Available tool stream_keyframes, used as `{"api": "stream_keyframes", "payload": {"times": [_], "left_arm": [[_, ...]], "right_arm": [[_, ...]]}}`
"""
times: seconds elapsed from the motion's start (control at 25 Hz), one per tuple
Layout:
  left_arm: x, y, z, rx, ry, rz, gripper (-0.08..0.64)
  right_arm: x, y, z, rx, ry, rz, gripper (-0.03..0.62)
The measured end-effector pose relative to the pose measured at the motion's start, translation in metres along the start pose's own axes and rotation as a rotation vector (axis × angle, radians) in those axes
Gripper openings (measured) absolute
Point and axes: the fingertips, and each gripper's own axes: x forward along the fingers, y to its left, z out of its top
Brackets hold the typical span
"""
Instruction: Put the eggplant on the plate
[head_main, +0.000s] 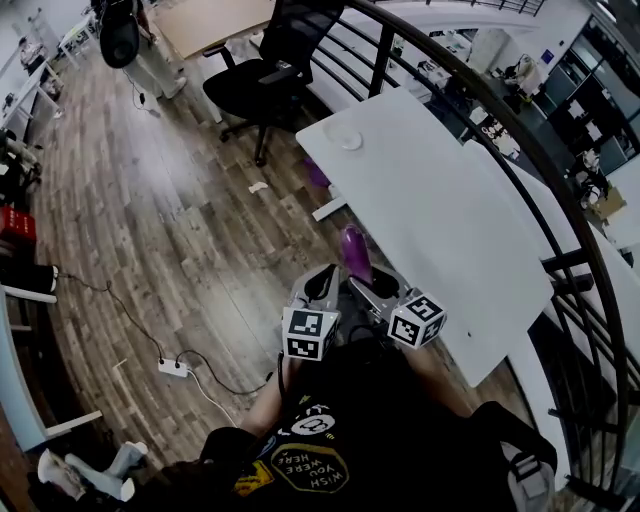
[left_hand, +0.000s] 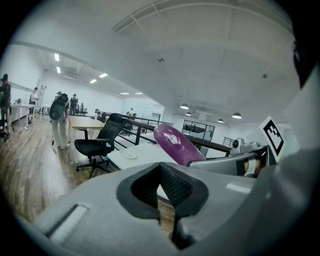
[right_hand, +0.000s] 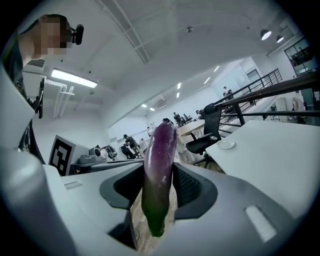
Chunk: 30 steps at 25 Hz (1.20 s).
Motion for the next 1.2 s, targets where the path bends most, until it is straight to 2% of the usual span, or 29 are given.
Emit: {"api": "stream_keyframes", "payload": {"times": [0.2,0.4,0.72,0.92,1.04,1.2], "left_arm": [[0.029,0.033,0.014,-0.003,0.002,0.023,0.005],[0.081,0.072,0.048,0.050,0.003,0.033,0.005],[0.155,0.095,0.099,0.064,-0.009,0.026,0.005],[0.197,0.097,0.093,0.033,0.018,0.017,0.005],[0.218,0.092,0.081,0.040,0.064,-0.004,0.005],[0.240,0.098,0.089,0.049,0.089,-0.040,0.005]], "right_arm": [[0.036,-0.022,0.019,-0.009,0.006,0.018,0.179],[0.082,-0.075,0.049,-0.058,0.021,0.014,0.179],[0.109,-0.132,0.122,-0.081,-0.047,0.028,0.179],[0.118,-0.168,0.116,-0.039,-0.019,0.018,0.179],[0.122,-0.186,0.112,-0.019,-0.001,0.007,0.179],[0.133,-0.202,0.123,0.006,-0.006,-0.021,0.179]]}}
